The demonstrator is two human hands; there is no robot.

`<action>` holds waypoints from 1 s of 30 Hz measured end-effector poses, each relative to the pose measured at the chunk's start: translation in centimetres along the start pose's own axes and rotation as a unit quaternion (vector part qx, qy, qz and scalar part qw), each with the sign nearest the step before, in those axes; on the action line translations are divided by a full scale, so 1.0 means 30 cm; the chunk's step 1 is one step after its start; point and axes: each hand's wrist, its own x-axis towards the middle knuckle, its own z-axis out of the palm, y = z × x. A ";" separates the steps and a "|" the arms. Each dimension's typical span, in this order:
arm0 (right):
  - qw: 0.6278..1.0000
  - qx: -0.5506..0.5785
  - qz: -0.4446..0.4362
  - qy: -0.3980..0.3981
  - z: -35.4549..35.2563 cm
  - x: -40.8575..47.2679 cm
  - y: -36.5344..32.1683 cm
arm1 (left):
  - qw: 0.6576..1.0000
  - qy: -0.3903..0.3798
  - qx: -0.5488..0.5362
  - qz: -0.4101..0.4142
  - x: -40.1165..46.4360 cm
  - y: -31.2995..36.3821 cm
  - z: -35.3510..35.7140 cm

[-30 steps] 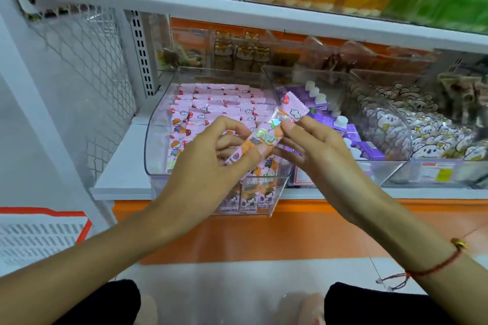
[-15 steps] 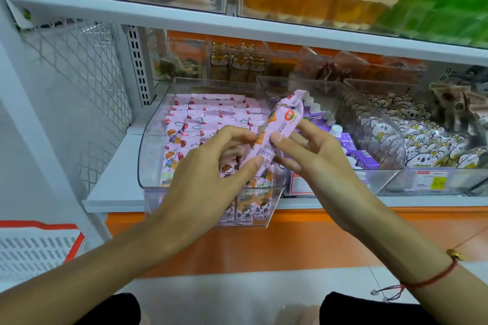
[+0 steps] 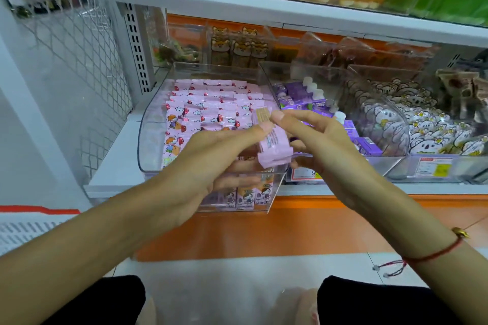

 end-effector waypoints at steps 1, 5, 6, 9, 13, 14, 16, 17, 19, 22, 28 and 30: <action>1.000 -0.004 0.006 -0.008 0.001 0.001 0.002 | 1.000 -0.007 -0.008 -0.021 0.002 0.001 -0.004; 1.000 -0.007 0.008 -0.021 -0.001 0.002 0.002 | 0.999 -0.021 -0.001 -0.024 0.014 0.001 -0.023; 1.000 -0.008 0.005 -0.022 -0.002 0.003 0.002 | 1.000 -0.023 0.009 -0.015 0.016 0.002 -0.025; 0.999 -0.006 -0.023 -0.028 -0.004 0.005 0.003 | 0.997 -0.012 0.059 0.037 0.019 0.000 -0.030; 0.989 -0.078 -0.113 -0.061 -0.020 0.008 0.016 | 0.977 0.014 0.163 0.139 0.032 -0.020 -0.044; 0.984 -0.087 -0.138 -0.070 -0.024 0.009 0.018 | 0.968 0.012 0.185 0.167 0.035 -0.025 -0.048; 0.975 -0.095 -0.182 -0.082 -0.031 0.006 0.020 | 0.957 -0.005 0.199 0.209 0.036 -0.029 -0.057; 0.972 -0.098 -0.196 -0.083 -0.034 0.005 0.019 | 0.952 -0.009 0.207 0.228 0.036 -0.030 -0.063; 0.968 -0.109 -0.211 -0.082 -0.038 0.004 0.017 | 0.933 -0.004 0.237 0.269 0.041 -0.030 -0.073; 0.964 -0.117 -0.222 -0.087 -0.039 0.004 0.016 | 0.919 -0.006 0.255 0.300 0.047 -0.030 -0.080; 0.961 -0.117 -0.239 -0.079 -0.034 -0.005 0.012 | 0.917 -0.012 0.256 0.306 0.054 -0.039 -0.082; 0.962 -0.125 -0.238 -0.058 -0.029 -0.011 0.012 | 0.916 0.006 0.264 0.301 0.056 -0.042 -0.081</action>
